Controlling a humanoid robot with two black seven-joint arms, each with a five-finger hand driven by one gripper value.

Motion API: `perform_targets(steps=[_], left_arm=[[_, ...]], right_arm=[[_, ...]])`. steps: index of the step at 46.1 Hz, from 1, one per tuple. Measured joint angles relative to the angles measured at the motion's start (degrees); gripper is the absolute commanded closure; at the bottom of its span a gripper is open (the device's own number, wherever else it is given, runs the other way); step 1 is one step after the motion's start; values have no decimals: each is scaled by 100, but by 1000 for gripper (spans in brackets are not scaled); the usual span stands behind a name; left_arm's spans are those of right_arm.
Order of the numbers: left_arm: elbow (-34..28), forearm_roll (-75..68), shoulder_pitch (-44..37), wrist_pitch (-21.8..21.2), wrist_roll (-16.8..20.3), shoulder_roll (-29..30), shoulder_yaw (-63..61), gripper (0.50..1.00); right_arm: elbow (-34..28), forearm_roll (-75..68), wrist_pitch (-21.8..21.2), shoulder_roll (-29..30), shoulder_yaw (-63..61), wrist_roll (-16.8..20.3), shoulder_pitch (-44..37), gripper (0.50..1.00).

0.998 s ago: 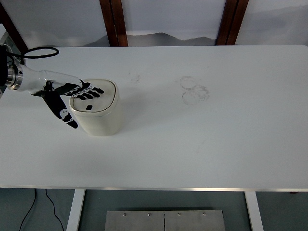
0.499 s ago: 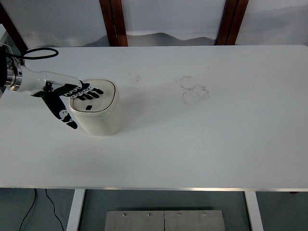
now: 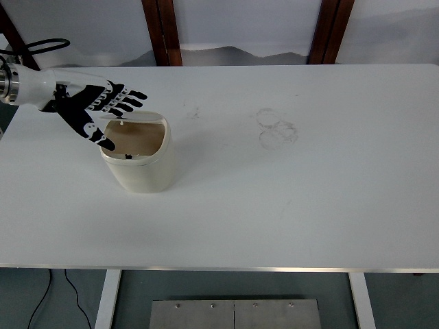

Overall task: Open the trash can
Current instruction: 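Lift the left hand up off the lid as it pops open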

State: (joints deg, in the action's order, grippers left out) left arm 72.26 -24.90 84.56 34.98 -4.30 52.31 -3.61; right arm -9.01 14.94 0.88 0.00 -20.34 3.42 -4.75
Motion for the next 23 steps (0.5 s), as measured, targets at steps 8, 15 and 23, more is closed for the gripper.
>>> perform_targets(steps=[8,15,23], left_arm=[[-226,864,-66,0,21,-8,12,500],[-675,1560,-261,1,66,-10,10,500],[-1177,2243,-615,3,199,-134,126,500]], right_arm=[[0,0,0,0,1,0,0,505],[-3,0,0,0,2,0,0,505],[-4,0,0,0,1,-1,0,505]])
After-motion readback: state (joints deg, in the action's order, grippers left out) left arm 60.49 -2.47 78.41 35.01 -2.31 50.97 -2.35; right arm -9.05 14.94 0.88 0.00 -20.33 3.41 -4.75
